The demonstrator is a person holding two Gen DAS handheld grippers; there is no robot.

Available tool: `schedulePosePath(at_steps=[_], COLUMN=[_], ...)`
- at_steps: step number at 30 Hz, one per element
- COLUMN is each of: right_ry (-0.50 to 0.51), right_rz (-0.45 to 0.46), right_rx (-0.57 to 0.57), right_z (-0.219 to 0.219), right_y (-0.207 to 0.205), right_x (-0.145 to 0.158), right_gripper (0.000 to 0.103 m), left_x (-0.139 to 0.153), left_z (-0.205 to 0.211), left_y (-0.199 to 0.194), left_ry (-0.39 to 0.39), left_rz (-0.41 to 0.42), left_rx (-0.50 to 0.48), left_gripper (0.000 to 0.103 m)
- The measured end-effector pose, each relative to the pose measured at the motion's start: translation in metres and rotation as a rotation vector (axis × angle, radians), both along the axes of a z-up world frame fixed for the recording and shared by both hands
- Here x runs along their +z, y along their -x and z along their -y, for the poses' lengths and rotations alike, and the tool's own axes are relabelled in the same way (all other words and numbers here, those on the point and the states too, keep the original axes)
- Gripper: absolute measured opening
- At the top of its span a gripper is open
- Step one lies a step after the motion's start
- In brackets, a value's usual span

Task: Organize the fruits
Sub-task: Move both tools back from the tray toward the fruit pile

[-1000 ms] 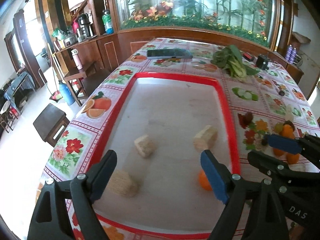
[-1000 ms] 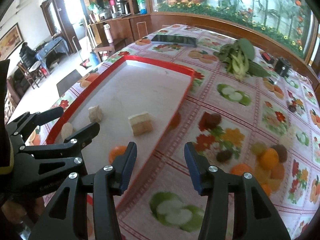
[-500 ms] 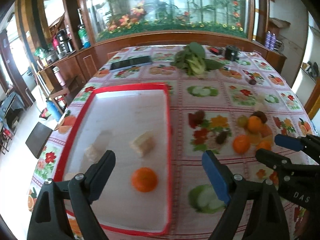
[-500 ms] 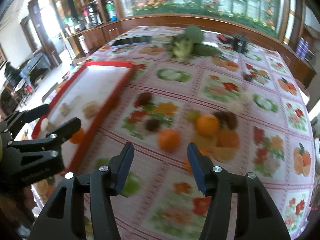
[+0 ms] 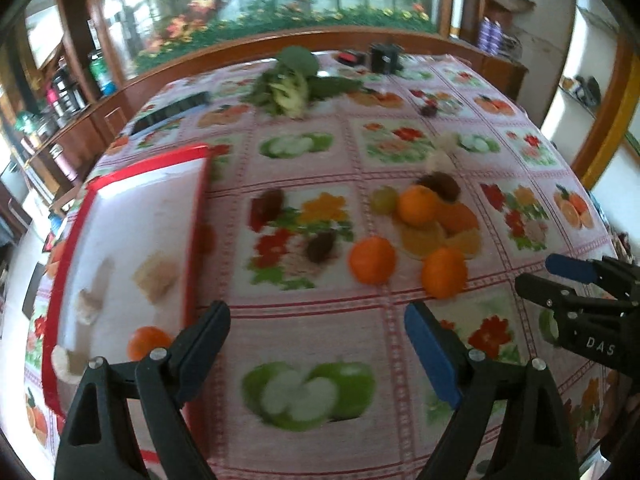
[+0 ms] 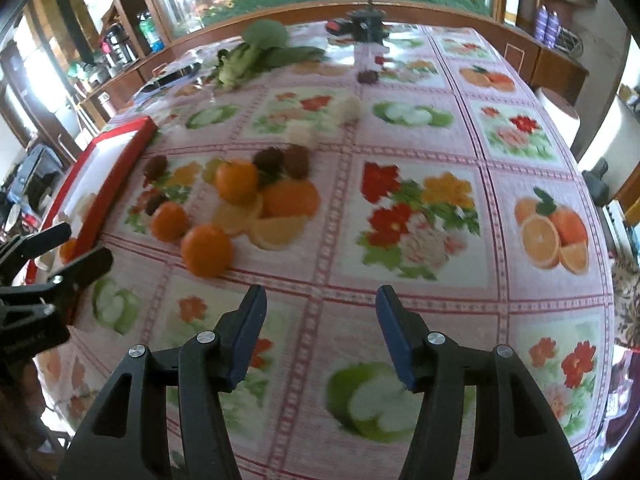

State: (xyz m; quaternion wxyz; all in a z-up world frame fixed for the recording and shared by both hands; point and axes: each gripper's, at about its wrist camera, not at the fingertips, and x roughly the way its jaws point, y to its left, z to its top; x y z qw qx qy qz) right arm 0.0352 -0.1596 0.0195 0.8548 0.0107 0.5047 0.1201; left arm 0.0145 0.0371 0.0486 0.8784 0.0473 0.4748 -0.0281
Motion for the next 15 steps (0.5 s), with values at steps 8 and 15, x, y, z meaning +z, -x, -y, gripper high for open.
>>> schedulePosePath(at_steps=[8,15], right_ry=[-0.036,-0.037], right_rz=[-0.011,-0.007], right_rx=[-0.007,-0.030], right_z=[0.018,0.037], right_y=[0.002,0.004], right_x=[-0.004,-0.004], right_gripper=[0.057,0.057], left_x=[-0.009,-0.022], left_z=[0.030,0.066], left_y=[-0.012,-0.025], left_ry=[0.164,0.157], left_rz=[-0.097,-0.123], left_rx=[-0.059,-0.098], left_gripper=[0.091,0.091])
